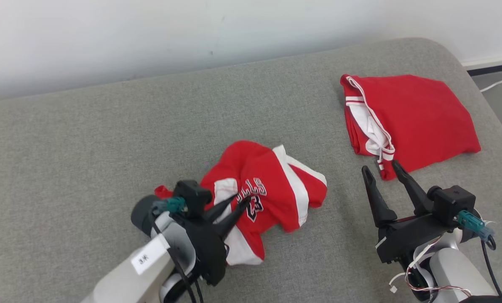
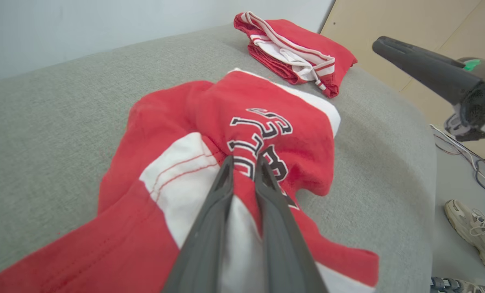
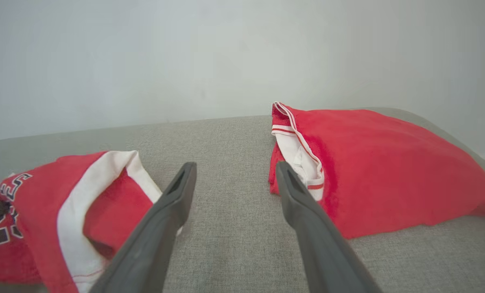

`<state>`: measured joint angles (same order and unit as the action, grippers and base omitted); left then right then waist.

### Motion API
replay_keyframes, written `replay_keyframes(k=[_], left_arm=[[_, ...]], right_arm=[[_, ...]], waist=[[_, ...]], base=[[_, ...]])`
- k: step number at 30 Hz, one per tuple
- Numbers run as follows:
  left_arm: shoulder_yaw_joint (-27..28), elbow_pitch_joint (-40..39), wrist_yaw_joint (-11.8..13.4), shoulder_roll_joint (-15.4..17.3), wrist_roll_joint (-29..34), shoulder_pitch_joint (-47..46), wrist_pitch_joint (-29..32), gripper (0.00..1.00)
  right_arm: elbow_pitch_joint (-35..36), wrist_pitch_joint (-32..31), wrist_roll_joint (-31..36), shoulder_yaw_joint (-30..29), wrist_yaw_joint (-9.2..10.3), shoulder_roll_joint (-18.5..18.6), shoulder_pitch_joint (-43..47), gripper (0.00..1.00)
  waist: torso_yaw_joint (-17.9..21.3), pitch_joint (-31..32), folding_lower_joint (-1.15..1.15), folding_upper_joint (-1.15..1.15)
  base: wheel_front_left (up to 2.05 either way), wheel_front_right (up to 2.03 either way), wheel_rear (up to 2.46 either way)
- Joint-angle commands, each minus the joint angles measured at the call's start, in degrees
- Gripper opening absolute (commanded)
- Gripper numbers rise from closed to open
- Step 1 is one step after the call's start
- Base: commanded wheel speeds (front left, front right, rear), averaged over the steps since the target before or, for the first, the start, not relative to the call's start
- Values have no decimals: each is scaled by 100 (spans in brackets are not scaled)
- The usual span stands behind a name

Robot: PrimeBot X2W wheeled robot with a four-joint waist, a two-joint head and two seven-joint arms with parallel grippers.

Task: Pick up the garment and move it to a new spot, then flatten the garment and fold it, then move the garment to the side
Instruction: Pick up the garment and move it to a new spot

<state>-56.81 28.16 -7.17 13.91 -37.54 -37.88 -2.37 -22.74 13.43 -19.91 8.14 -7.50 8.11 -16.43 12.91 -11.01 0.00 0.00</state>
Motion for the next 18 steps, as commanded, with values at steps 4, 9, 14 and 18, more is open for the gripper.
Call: replay_keyframes(k=[4, 9, 14, 18], left_arm=[[-175, 283, -43, -156, 17, -9, -307, 100], [-189, 341, -17, -192, 82, -112, -632, 100], [-110, 220, 100, -186, 78, -56, -848, 100], [-31, 81, 320, -69, 124, 69, -955, 100]], right_arm=[[-14, -12, -2, -27, 3, 44, -42, 100], [-36, -13, -11, -59, 4, 67, 23, 100], [-38, -26, -16, -78, 4, 80, 110, 100], [-19, -44, -27, -111, 3, 87, 156, 100]], waist=[[-127, 69, 0, 0], [-246, 143, 0, 0], [-389, 249, 0, 0], [-481, 322, 0, 0]], base=[[0, 0, 0], [0, 0, 0], [0, 0, 0], [0, 0, 0]])
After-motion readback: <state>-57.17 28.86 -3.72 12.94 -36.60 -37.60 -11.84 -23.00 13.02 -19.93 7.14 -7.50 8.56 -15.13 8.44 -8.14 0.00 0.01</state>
